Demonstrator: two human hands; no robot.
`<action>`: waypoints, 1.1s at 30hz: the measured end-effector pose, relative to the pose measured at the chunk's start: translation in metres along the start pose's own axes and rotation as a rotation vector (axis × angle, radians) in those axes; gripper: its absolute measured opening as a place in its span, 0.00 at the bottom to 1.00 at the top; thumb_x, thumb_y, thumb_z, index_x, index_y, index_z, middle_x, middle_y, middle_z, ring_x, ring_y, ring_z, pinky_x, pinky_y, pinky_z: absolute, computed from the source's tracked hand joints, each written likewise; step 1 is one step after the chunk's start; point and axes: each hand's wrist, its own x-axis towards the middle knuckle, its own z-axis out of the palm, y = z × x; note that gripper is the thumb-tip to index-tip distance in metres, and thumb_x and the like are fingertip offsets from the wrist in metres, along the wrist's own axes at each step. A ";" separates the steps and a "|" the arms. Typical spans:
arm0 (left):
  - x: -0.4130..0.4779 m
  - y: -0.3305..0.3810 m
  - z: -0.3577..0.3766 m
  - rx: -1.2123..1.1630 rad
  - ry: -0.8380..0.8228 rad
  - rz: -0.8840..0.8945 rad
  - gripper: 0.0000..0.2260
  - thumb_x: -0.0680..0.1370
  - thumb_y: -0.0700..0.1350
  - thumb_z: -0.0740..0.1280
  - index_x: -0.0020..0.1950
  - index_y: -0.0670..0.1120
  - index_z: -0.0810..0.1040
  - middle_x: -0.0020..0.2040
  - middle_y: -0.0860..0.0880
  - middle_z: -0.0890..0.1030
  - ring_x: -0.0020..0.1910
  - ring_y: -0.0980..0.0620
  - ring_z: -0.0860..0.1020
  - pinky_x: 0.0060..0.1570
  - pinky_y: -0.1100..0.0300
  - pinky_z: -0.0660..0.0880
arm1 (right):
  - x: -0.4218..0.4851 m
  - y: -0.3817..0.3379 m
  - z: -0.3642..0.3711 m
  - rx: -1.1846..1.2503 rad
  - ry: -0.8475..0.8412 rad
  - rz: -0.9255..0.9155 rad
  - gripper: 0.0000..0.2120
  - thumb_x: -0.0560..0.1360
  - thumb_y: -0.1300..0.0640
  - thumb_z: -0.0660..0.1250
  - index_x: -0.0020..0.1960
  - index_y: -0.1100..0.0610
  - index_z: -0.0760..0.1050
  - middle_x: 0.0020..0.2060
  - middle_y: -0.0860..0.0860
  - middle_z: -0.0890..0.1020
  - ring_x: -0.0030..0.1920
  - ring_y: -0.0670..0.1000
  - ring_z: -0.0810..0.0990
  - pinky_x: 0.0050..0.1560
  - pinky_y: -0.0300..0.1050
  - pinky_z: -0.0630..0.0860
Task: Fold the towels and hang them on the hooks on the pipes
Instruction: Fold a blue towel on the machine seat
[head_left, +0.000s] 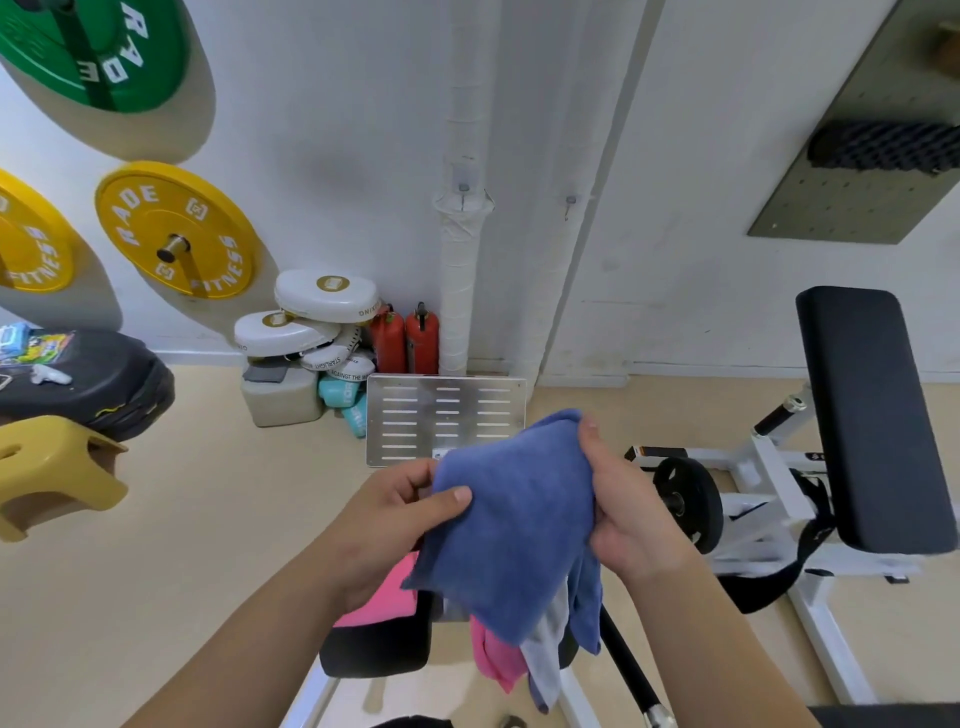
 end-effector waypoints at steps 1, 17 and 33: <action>0.001 0.002 0.004 0.004 0.043 0.012 0.08 0.81 0.42 0.70 0.59 0.45 0.84 0.54 0.44 0.87 0.59 0.40 0.83 0.63 0.44 0.79 | 0.004 0.005 -0.005 -0.012 -0.037 0.050 0.25 0.82 0.38 0.61 0.62 0.57 0.83 0.56 0.58 0.87 0.58 0.56 0.86 0.65 0.55 0.78; 0.012 -0.016 -0.012 0.490 0.329 0.102 0.20 0.72 0.43 0.78 0.61 0.58 0.79 0.44 0.56 0.85 0.45 0.61 0.83 0.48 0.66 0.80 | 0.007 0.048 -0.015 -0.950 -0.083 -0.343 0.25 0.74 0.68 0.69 0.64 0.45 0.74 0.59 0.44 0.80 0.59 0.45 0.79 0.50 0.20 0.71; 0.021 -0.005 -0.010 -0.128 0.145 -0.123 0.10 0.82 0.51 0.68 0.59 0.49 0.83 0.56 0.47 0.87 0.53 0.48 0.84 0.58 0.48 0.78 | 0.033 0.039 -0.018 -0.468 -0.011 -0.114 0.19 0.79 0.38 0.66 0.53 0.54 0.79 0.43 0.48 0.83 0.42 0.47 0.81 0.43 0.47 0.78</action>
